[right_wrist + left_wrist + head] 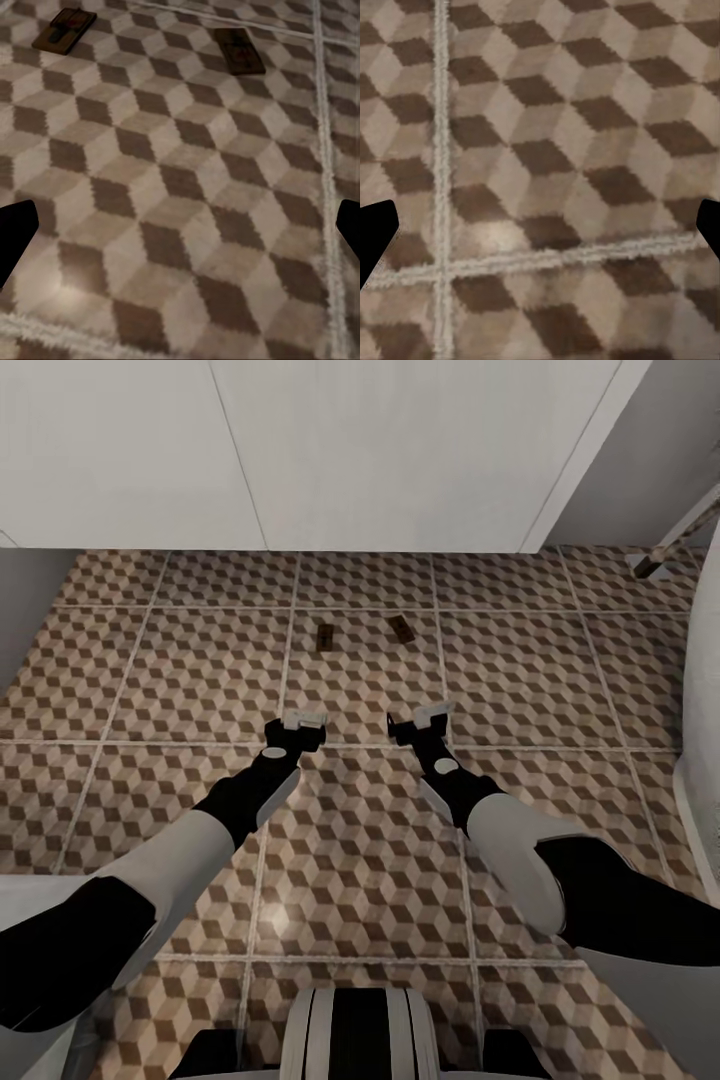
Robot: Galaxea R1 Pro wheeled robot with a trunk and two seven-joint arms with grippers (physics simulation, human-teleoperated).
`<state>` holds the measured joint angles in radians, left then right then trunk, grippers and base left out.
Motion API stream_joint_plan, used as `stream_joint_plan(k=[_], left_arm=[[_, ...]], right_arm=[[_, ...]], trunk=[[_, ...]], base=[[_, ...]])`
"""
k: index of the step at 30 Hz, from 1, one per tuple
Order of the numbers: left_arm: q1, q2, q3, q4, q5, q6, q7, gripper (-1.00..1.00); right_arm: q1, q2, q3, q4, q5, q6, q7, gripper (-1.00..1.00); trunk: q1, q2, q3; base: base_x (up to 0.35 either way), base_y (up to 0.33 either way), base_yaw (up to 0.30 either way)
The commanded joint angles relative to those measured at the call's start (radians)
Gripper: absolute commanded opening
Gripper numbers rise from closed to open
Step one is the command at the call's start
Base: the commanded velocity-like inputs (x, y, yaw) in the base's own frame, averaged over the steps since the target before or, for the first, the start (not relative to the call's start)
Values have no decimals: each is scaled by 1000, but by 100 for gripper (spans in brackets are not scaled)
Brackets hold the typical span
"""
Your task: Take the four mousetraps from the cabinet in the bathroom and place them on the bathroom floor. Make sure all four end up on the same floor surface, and ensure that at least two of them are either under or directly next to the same bathroom sink.
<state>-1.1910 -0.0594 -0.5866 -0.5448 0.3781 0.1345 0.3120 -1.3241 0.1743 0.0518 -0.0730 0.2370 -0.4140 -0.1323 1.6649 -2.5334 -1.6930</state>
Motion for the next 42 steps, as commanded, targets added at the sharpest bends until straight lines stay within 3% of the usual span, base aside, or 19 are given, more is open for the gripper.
stream_joint_plan(k=[1,9,16,28,32,42], left_arm=[[0,0,-8,2,8,-1,9,100],[6,-13,-8,54,9,-67,9,100],[10,-18,-9,106,8,-87,8,100],[26,-19,-9,168,9,-121,1,100],[33,-26,-9,223,10,-177,-40,100],[41,-39,-9,340,10,-235,-122,100]], right_arm=[[1,0,5,2,7,-1,-10,100],[16,0,5,2,8,-11,-10,100],[36,0,5,4,7,-54,-10,100],[84,-1,5,19,8,-65,-10,100],[98,-11,5,21,7,-69,-9,100],[112,-30,5,41,7,-103,-9,100]], trunk=[[-1,0,3],[-4,2,34],[-7,4,61],[-13,6,108],[-14,7,123],[-19,10,162]], base=[[0,0,0],[0,0,0],[0,0,0],[0,0,0],[0,0,0],[0,0,0]])
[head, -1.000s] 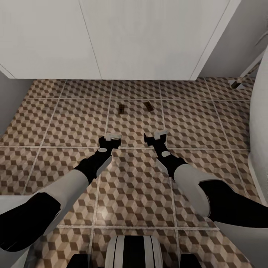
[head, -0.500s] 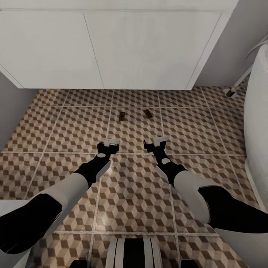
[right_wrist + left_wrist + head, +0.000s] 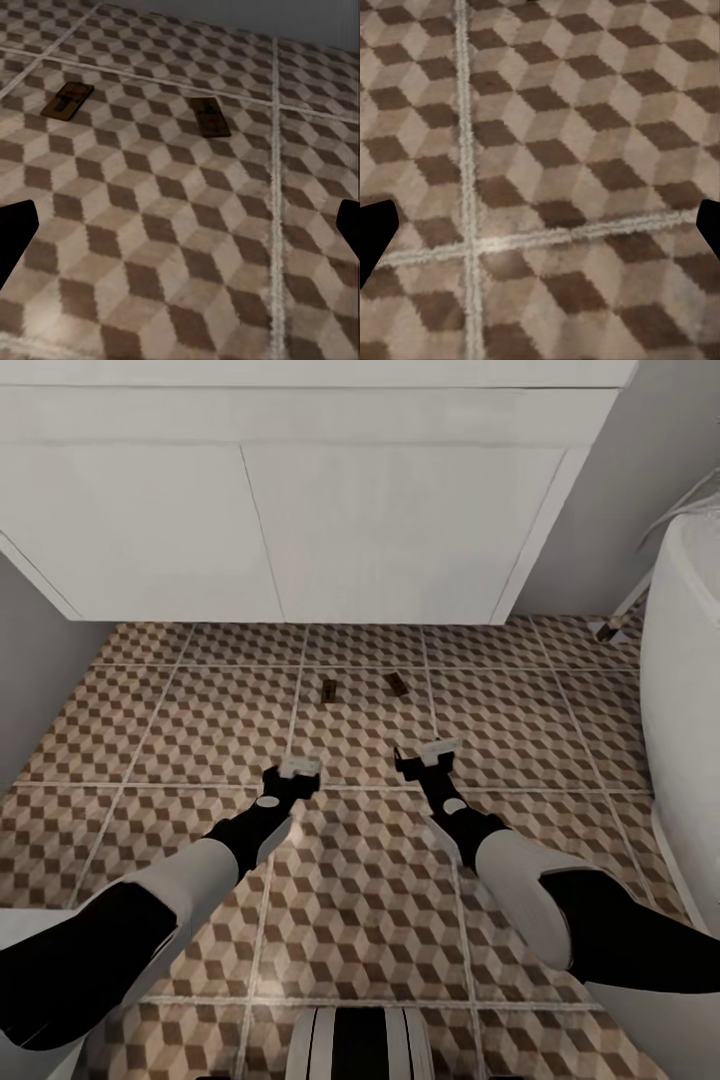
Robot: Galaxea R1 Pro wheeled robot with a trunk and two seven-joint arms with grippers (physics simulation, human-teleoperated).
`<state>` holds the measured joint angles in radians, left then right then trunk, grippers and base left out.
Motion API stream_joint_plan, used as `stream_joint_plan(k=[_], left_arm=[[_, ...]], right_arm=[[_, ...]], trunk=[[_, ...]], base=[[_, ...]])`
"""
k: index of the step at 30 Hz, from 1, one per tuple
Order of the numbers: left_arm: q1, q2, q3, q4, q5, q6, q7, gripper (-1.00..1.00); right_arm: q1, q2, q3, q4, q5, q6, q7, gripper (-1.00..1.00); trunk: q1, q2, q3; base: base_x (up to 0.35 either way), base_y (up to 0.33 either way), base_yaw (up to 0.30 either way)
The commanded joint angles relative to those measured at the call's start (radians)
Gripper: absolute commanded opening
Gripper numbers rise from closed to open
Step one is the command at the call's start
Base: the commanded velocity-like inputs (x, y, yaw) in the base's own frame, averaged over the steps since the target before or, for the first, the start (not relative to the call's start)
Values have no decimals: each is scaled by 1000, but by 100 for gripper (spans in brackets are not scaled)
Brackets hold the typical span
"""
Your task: Take the four mousetraps from the cabinet in the bathroom and place them on the bathroom floor. Make sure all four end up on the same floor surface, and ensure that at least two of them are either under or directly next to the same bathroom sink.
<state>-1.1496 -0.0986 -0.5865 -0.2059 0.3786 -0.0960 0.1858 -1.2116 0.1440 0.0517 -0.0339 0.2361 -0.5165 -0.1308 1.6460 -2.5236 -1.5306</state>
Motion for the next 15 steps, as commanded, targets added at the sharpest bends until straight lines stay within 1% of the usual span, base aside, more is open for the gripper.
stream_joint_plan(k=[1,2,3,7,8,11,15], left_arm=[[0,0,-9,20,9,-37,1,100],[1,-1,-9,31,9,-58,0,100],[2,-2,-9,57,9,-108,-1,100],[4,-6,-9,113,9,-195,-3,100],[5,-10,-9,139,9,-222,-4,100],[5,-14,-9,172,9,-247,-4,100],[6,-16,-9,204,9,-264,-6,100]], right_arm=[[3,-2,5,6,8,-3,-10,100],[5,-3,5,8,8,-4,-10,100],[10,-5,5,10,8,-5,-10,100],[25,-11,5,12,8,-7,-10,100],[31,-12,5,13,8,-7,-10,100],[38,-14,5,13,8,-8,-10,100],[44,-16,5,14,8,-8,-10,100]], trunk=[[-1,0,3],[-1,0,7],[-1,1,11],[-3,1,27],[-4,2,30],[-5,2,42],[-7,3,58]], base=[[0,0,0],[0,0,0],[0,0,0],[0,0,0],[0,0,0],[0,0,0],[0,0,0]])
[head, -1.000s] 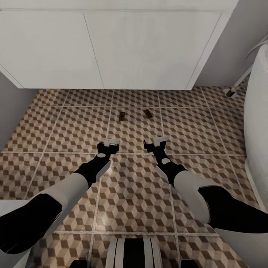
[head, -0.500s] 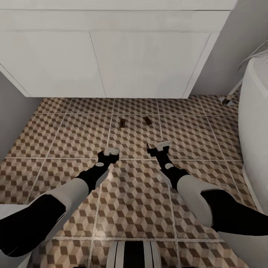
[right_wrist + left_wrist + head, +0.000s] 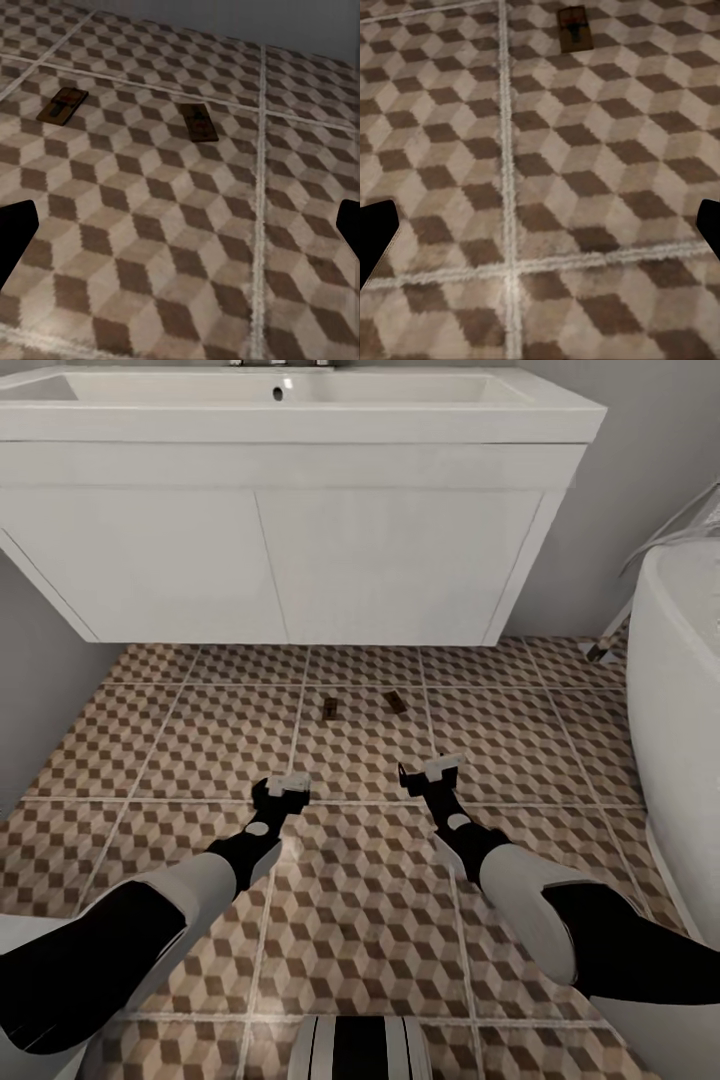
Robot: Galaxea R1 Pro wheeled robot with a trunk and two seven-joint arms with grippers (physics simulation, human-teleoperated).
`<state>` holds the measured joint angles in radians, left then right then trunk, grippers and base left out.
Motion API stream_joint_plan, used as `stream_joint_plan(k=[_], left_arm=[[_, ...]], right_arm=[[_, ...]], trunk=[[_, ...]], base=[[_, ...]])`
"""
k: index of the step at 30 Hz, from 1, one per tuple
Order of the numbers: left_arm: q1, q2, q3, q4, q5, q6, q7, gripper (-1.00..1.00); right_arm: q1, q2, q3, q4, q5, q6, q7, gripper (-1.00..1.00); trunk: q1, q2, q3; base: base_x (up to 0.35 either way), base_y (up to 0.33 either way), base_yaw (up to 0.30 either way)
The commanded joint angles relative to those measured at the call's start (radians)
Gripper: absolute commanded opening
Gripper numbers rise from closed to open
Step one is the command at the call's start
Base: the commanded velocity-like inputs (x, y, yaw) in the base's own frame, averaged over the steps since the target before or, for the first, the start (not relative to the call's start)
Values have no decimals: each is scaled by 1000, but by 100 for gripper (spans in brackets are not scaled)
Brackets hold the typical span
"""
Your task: Take the four mousetraps from the cabinet in the bathroom and place them on the bathroom floor. Make sure all four end up on the same floor surface, and ensure that at least two of them are either under or directly next to the same bathroom sink.
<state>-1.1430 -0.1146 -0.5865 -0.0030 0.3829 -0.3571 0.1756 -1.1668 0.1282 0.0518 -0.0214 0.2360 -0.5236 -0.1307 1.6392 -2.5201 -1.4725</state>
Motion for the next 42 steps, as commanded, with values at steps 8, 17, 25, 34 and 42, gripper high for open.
stream_joint_plan(k=[8,17,25,34,42], left_arm=[[4,-2,-9,53,5,-35,-26,100],[22,3,-8,76,6,-46,-73,100],[67,10,-7,80,7,-48,-86,100],[145,20,-7,81,7,-61,-88,100],[209,32,-7,81,7,-110,-88,100]], right_arm=[[43,-1,5,1,9,-1,-10,100],[98,-3,5,1,10,-10,-10,100],[166,-12,5,1,11,-32,-10,100],[237,-45,5,1,9,-38,3,100],[294,-77,5,1,8,-80,53,100]], trunk=[[-4,2,30],[-8,4,65],[-11,6,96],[-15,8,131],[-19,10,162]], base=[[0,0,0],[0,0,0],[0,0,0],[0,0,0],[0,0,0]])
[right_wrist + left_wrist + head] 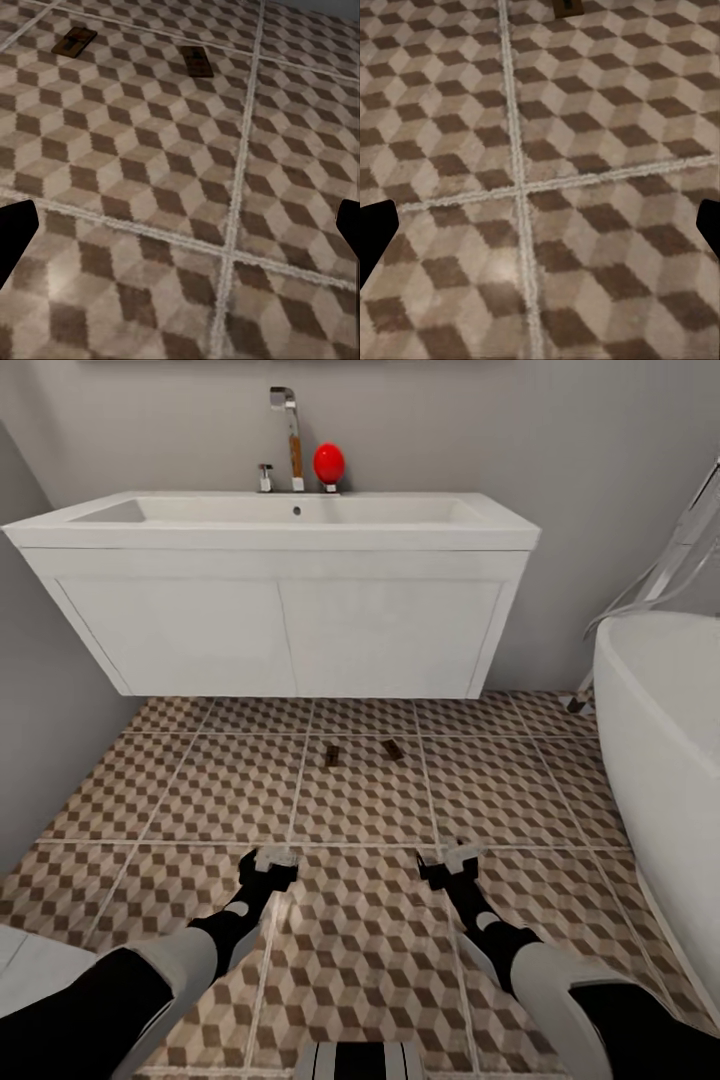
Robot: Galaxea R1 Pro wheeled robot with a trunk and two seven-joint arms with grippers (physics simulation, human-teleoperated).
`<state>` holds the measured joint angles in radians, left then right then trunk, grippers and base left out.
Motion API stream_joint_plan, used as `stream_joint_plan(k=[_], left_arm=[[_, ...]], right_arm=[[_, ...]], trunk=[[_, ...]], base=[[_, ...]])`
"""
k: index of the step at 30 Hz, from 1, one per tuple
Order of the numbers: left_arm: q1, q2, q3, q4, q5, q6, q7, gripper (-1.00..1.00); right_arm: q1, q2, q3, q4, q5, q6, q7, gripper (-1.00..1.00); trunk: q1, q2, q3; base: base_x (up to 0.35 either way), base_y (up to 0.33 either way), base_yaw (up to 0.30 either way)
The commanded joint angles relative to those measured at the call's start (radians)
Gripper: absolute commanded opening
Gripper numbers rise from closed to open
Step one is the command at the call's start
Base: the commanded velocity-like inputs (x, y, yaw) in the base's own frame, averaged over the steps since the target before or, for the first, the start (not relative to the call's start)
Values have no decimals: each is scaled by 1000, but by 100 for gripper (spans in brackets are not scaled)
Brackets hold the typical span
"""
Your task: Take the four mousetraps from the cabinet in the bathroom and place them on the bathroom floor. Make sure all four end up on the same floor surface, and ensure that at least two of them are either under or directly next to the same bathroom sink.
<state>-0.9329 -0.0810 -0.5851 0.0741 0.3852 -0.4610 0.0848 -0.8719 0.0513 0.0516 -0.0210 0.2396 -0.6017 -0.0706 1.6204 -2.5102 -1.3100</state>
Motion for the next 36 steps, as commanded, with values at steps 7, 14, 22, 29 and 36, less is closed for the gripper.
stream_joint_plan(k=[7,14,22,29,36], left_arm=[[43,11,-8,4,4,-21,2,100],[91,31,-8,5,5,-94,3,100],[145,58,-7,6,5,-142,3,100],[178,82,-7,6,6,-162,3,100],[235,91,-7,6,6,-215,4,100]], right_arm=[[54,-23,5,1,4,-18,3,100],[109,-36,5,2,4,-36,3,100],[173,-64,4,2,0,-49,4,100],[209,-73,4,3,-2,-69,4,100],[274,-76,2,3,-6,-130,2,100]], trunk=[[-3,1,27],[-6,3,54],[-10,5,85],[-13,7,112],[-16,8,139]], base=[[0,0,0],[0,0,0],[0,0,0],[0,0,0],[0,0,0]])
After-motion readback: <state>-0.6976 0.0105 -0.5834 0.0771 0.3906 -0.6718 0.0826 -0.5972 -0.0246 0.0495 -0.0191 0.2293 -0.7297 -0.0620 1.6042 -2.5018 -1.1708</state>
